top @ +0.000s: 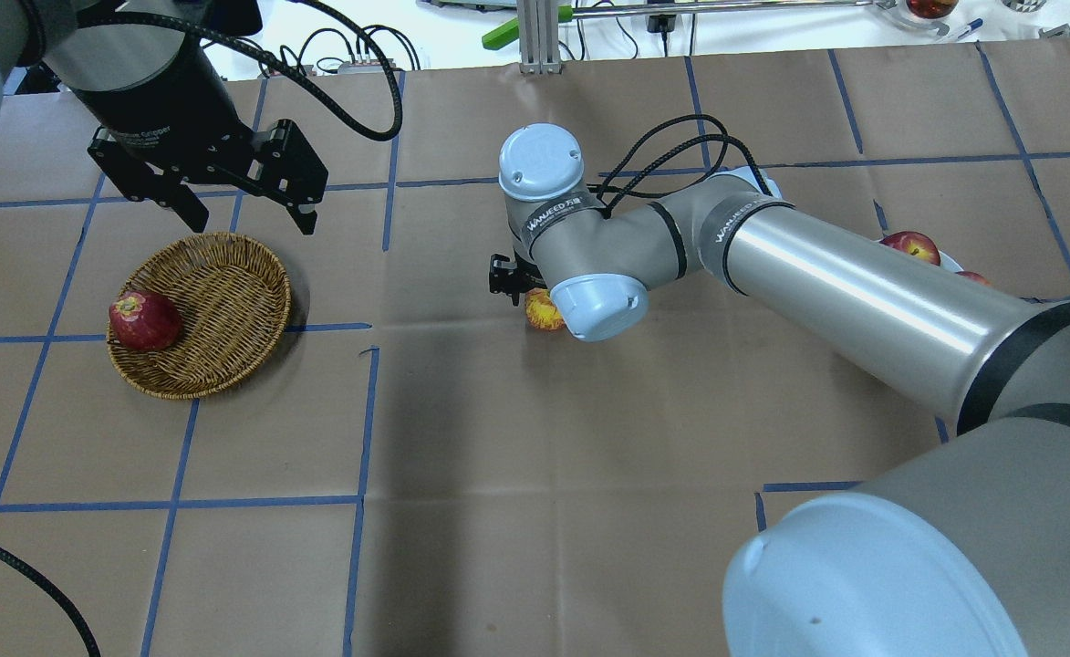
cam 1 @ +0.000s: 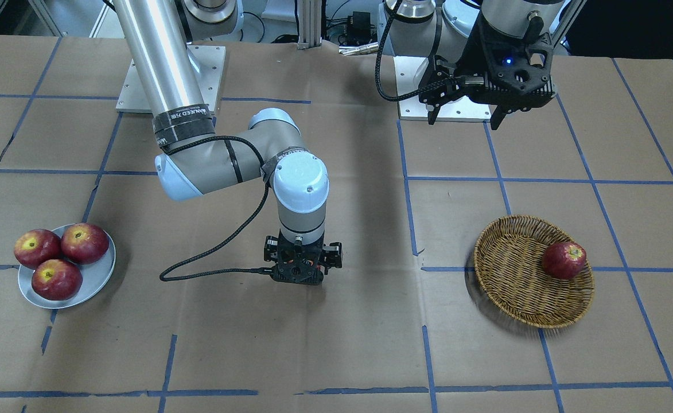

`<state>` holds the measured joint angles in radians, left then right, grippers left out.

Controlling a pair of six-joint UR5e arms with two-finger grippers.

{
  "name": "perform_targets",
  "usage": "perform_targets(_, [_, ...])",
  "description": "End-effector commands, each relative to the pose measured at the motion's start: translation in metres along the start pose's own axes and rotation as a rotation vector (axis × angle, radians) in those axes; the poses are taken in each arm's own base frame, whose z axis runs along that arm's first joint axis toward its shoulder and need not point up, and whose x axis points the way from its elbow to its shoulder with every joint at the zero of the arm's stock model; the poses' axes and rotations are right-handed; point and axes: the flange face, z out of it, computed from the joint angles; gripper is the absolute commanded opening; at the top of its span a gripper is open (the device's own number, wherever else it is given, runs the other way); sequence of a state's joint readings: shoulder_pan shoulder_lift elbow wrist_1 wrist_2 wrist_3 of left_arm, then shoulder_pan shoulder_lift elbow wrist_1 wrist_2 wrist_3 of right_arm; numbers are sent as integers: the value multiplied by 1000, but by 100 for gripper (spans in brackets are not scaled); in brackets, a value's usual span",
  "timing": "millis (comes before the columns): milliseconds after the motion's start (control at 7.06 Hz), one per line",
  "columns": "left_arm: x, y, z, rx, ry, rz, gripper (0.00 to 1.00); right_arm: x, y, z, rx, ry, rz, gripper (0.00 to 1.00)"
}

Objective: Transfer apple from basket to plate
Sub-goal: 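Lower the right gripper onto the yellow-red apple and close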

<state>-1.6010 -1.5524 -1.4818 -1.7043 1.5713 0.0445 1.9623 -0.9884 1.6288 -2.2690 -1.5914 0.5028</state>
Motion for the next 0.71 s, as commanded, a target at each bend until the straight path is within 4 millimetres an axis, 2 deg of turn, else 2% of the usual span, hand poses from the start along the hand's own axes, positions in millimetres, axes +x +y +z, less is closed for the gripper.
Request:
perform_targets(0, [1,0,1,-1,4,0,99,-1,0,3,0,3,1,87])
perform_targets(142, [1,0,1,-3,2,0,99,-1,0,3,0,3,-2,84])
perform_targets(425, [1,-1,2,-6,2,0,99,0,-2,1,5,2,-5,67])
perform_targets(567, [1,-1,2,-6,2,-1,99,0,-3,-6,10,-1,-7,67])
